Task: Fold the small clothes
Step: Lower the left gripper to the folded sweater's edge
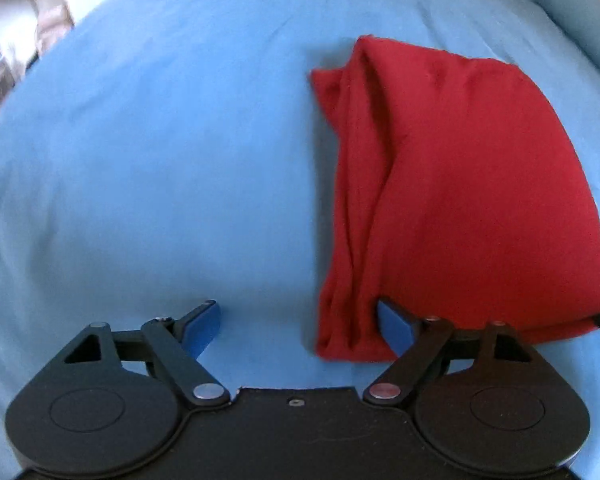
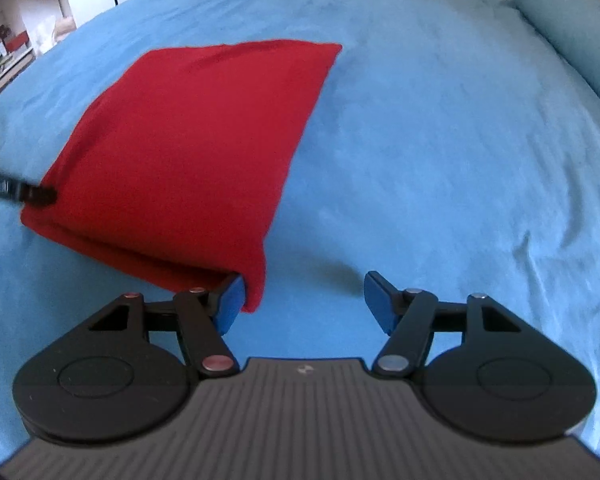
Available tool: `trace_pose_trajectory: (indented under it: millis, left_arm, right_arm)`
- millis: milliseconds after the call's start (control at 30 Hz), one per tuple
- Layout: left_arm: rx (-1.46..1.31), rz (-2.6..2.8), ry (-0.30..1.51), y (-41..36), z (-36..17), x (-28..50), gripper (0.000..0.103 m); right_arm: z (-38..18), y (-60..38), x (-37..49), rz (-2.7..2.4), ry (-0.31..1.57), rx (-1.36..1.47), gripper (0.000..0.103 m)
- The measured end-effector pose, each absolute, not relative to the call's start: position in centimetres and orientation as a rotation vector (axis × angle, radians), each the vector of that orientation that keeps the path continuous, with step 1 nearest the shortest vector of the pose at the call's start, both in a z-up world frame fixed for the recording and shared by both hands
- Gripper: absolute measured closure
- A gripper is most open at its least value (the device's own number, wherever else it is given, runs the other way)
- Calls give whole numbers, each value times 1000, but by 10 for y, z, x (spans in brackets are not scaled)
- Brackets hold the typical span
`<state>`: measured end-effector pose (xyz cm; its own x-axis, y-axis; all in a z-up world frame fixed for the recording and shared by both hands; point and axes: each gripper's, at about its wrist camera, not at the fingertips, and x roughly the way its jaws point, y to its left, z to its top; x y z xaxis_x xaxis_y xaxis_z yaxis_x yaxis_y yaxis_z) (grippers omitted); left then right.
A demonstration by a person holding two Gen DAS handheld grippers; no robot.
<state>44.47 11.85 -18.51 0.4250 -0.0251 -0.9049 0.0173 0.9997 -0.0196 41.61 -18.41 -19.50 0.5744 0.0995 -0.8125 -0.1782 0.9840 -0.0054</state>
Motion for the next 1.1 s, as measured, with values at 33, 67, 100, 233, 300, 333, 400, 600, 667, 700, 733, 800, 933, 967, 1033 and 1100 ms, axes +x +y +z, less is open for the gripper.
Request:
trace_pose_trajectory:
  millis: [33, 67, 100, 233, 300, 333, 400, 600, 667, 700, 733, 800, 933, 967, 1033, 1100]
  left_arm:
    - [4, -32, 1124, 119, -185, 442, 15]
    - [32, -36, 1121, 116, -185, 441, 15]
    - [53, -38, 1118, 113, -184, 441, 15]
    - [67, -58, 1111, 111, -171, 438, 21]
    - [67, -56, 1090, 109, -156, 438, 20]
    - [69, -64, 1067, 109, -147, 438, 14]
    - [58, -93, 988, 106, -125, 438, 1]
    - [-77, -165, 934, 108, -111, 480, 0]
    - [-164, -175, 960, 114, -123, 496, 3]
    - [-204, -172, 981, 118, -130, 503, 6]
    - [-236, -170, 1003, 119, -135, 510, 12]
    - [-258, -178, 1024, 121, -145, 518, 14]
    - [-251, -221, 1057, 113, -162, 532, 17]
    - [-243, -231, 1066, 111, -166, 534, 19]
    - [-237, -238, 1075, 111, -171, 534, 20]
    - [-250, -247, 1077, 113, -175, 537, 20]
  right_arm:
    - [-197, -186, 415, 167, 949, -93, 23]
    - [-197, -186, 416, 170, 951, -96, 23]
    - [-197, -185, 416, 171, 952, -97, 22]
    - [-191, -188, 420, 207, 969, -82, 21]
    - [-178, -195, 419, 239, 969, -45, 20]
    - [-169, -198, 421, 255, 958, -14, 18]
    - [-150, -206, 423, 271, 914, 35, 0]
    - [-118, -224, 464, 315, 870, 165, 0]
    - [-124, -226, 484, 321, 900, 230, 0]
    - [-129, -226, 492, 317, 918, 252, 0]
    - [-137, -225, 501, 312, 938, 277, 0]
    - [-151, -223, 513, 305, 969, 318, 0]
    - [-175, -212, 535, 302, 1008, 327, 0]
    - [-179, -209, 537, 302, 1011, 321, 0]
    - [-185, -205, 542, 303, 1014, 320, 0]
    - [-190, -202, 548, 307, 1021, 332, 4]
